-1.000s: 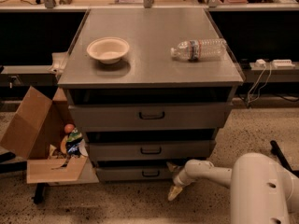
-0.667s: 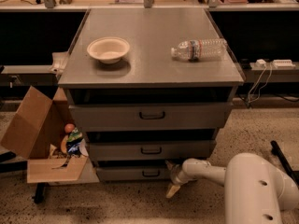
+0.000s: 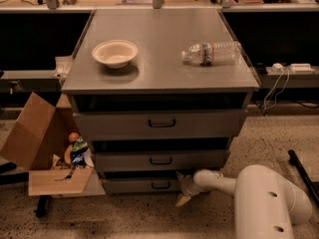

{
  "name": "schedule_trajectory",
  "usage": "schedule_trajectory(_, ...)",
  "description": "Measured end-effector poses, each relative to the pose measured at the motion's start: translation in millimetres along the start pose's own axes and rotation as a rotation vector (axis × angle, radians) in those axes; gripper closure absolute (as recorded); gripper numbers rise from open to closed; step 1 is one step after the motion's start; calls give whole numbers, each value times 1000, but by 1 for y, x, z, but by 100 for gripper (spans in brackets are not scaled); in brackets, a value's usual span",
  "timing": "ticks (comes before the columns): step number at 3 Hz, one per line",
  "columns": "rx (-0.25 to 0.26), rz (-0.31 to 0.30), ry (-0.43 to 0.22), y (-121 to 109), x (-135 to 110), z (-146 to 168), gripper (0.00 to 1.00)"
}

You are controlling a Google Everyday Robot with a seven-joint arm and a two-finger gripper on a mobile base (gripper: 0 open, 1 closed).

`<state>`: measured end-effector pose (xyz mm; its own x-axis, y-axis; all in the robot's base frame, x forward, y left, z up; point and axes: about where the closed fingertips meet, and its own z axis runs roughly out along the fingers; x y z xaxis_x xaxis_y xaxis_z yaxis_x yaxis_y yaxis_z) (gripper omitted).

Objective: Open bottom drawer

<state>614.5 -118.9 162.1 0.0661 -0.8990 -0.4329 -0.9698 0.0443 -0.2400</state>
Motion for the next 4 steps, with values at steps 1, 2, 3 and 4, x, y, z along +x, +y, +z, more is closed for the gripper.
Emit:
schedule_trajectory(1,0,0,0,0,0,0,36)
schedule_trajectory(2,1,-3,-12,8,2,-11,60)
schedule_trajectory(3,1,-3,-12,5,-1,-17,84)
schedule_trajectory(4,1,-3,-12,4,-4,-23,100)
